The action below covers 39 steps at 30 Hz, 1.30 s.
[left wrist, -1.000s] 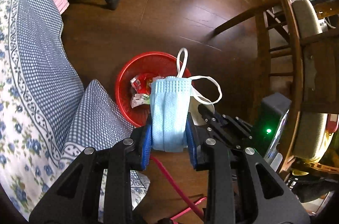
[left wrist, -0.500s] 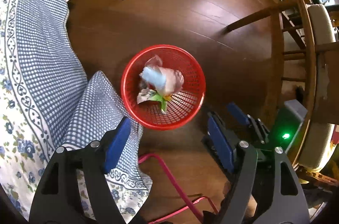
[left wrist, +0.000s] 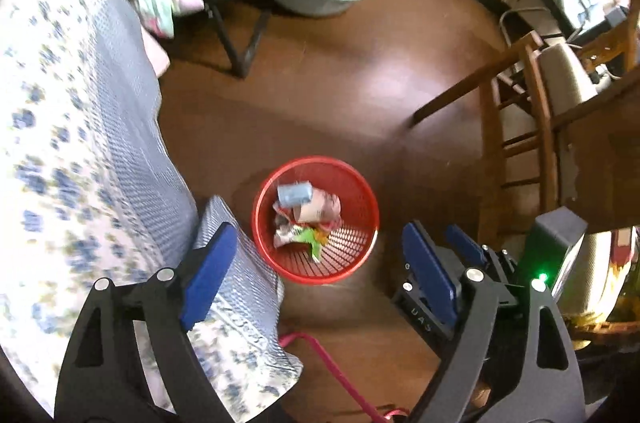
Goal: Collect trash
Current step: 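Move both tools back toward the bed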
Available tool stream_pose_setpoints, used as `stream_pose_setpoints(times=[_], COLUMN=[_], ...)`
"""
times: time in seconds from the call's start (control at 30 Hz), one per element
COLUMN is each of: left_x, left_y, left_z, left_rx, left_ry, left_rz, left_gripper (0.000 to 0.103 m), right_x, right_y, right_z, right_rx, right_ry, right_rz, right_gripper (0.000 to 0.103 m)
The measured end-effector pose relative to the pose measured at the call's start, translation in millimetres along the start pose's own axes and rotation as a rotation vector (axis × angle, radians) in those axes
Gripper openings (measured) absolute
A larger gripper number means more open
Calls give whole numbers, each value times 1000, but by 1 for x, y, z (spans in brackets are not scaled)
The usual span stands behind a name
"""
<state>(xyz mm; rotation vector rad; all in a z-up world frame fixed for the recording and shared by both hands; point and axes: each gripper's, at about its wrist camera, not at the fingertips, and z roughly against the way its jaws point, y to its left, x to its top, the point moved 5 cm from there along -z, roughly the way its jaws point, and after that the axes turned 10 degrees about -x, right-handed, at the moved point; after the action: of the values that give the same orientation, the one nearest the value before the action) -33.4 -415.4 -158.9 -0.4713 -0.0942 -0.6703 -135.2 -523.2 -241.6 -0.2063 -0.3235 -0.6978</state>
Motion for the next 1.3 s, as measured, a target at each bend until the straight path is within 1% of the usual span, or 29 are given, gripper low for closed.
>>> stream_pose_setpoints(times=[0.07, 0.17, 0.33, 0.43, 0.5, 0.57, 0.6, 0.67, 0.77, 0.87, 1.0, 1.1, 1.2, 1.3], left_x=[-1, -3, -11, -24, -33, -39, -41, -45, -49, -51, -53, -62, -68, -73], left_y=[0, 8, 36, 59, 78, 98, 110, 130, 163, 198, 247, 282, 307, 342], left_z=[19, 48, 104, 134, 151, 165, 173, 184, 200, 214, 229, 247, 257, 266], left_rx=[4, 22, 74, 151, 210, 242, 256, 259, 267, 265, 248, 293, 310, 361], left_ry=[-28, -77, -177, -229, -246, -262, -267, -277, -293, -317, -349, -393, -405, -428], left_rz=[-24, -32, -43, -76, -105, -99, -80, -45, 5, 69, 195, 285, 332, 422], left_gripper=[83, 83, 86, 87, 87, 89, 90, 90, 90, 90, 90, 90, 91, 91], right_x=[5, 14, 28, 38, 45, 53, 55, 60, 68, 74, 78, 81, 85, 88], right_y=[5, 16, 43, 64, 82, 103, 111, 132, 171, 205, 246, 277, 305, 334], right_z=[13, 34, 76, 104, 124, 141, 145, 157, 175, 187, 194, 196, 195, 194], right_rx=[0, 5, 22, 45, 63, 71, 75, 86, 97, 102, 115, 141, 169, 176], right_ry=[-27, -70, -147, -203, -246, -283, -292, -311, -348, -380, -391, -381, -375, -379], right_rz=[7, 23, 53, 79, 108, 142, 152, 178, 230, 275, 327, 351, 370, 416], right_gripper=[68, 71, 72, 73, 76, 78, 78, 78, 79, 83, 85, 85, 85, 85])
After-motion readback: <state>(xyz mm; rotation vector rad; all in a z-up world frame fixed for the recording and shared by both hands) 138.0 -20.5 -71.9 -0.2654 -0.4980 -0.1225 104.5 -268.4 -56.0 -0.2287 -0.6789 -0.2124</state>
